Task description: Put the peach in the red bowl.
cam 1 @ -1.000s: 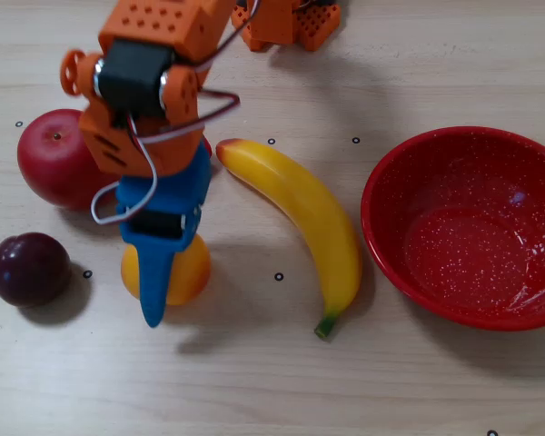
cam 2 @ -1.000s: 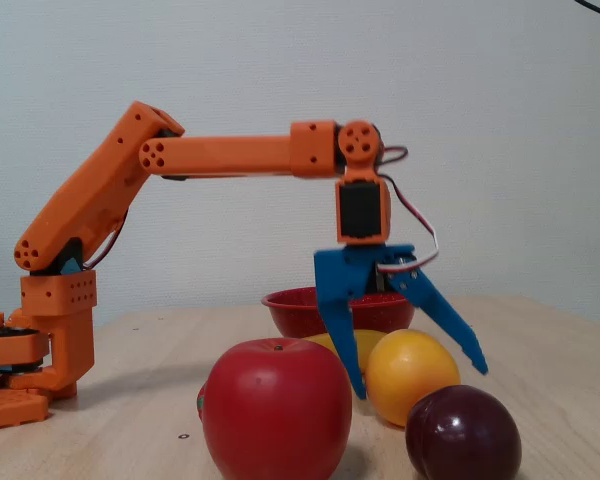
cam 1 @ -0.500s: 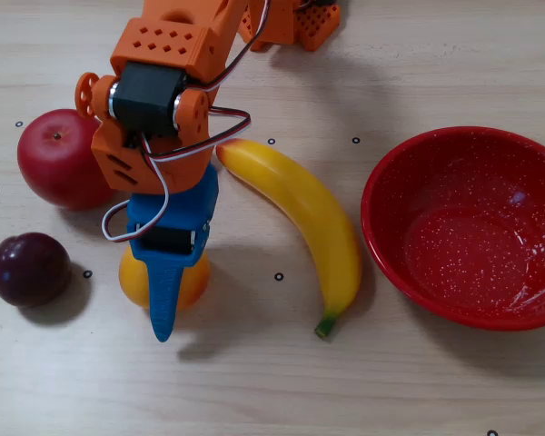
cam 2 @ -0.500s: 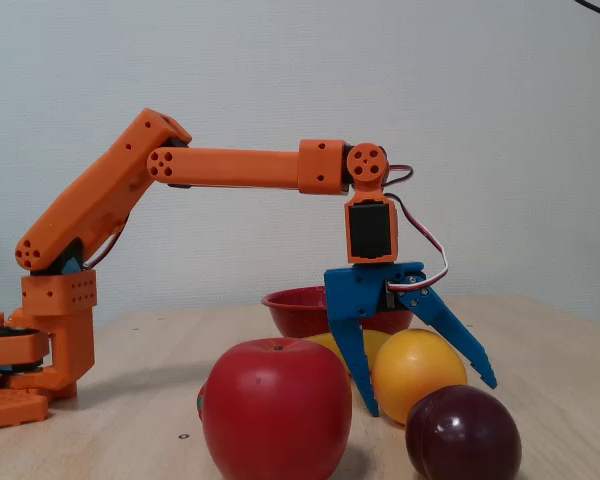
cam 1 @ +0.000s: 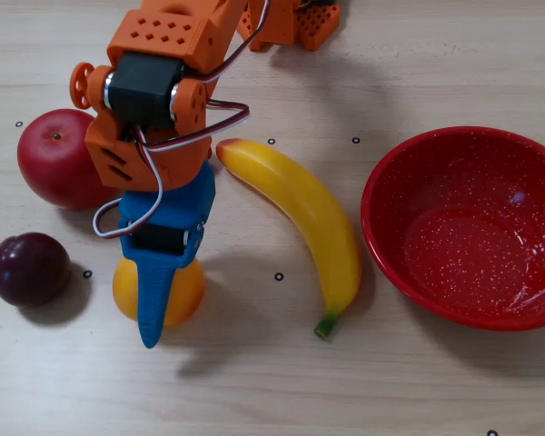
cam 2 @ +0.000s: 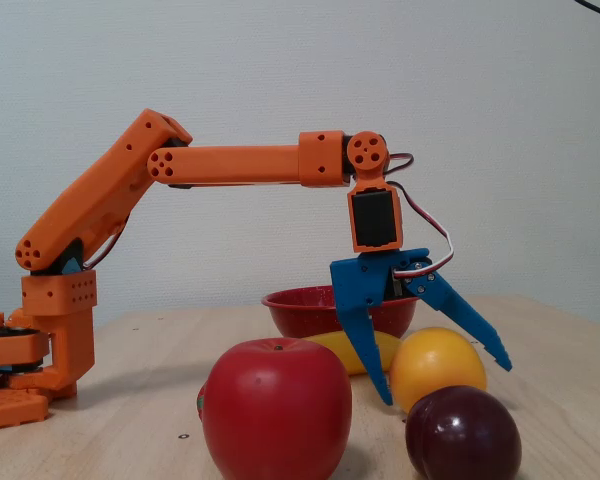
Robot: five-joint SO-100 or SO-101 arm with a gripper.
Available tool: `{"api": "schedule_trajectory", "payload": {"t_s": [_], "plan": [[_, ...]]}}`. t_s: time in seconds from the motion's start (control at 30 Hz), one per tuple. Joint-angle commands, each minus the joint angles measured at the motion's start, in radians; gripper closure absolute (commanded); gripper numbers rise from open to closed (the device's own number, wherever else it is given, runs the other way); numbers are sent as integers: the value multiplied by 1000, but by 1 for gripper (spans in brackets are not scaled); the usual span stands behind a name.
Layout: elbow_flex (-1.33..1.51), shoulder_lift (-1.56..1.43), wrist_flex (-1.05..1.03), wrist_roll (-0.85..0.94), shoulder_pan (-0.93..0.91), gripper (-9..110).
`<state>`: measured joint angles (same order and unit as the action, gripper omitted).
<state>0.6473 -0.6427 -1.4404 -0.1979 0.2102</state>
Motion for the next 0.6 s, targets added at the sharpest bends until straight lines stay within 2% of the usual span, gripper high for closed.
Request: {"api": "schedule_trajectory", "payload": {"t_s": [0.0, 0.57], "plan": [[-103, -107, -54, 32, -12, 52], [-61, -144, -49, 29, 20, 52]]}}
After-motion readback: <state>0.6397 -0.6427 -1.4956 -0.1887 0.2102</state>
